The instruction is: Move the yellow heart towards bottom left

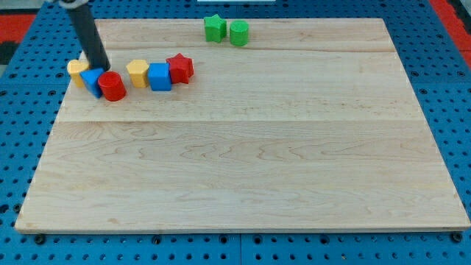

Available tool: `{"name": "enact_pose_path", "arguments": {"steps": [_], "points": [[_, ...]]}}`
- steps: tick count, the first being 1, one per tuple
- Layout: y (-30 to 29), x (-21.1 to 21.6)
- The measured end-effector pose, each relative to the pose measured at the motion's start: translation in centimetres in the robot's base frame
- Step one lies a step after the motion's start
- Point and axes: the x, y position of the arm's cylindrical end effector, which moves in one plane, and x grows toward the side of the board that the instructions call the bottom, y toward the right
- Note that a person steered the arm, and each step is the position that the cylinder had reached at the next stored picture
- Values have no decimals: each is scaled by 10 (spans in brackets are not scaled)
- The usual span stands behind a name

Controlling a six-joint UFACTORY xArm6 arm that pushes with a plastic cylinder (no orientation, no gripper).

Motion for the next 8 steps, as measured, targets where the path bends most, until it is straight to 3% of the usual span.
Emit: {"name": "enact_pose_path", "arguments": {"steps": [2,4,5,8], "points": [[24,30],[17,-19],[38,-79],[-18,-19]]}}
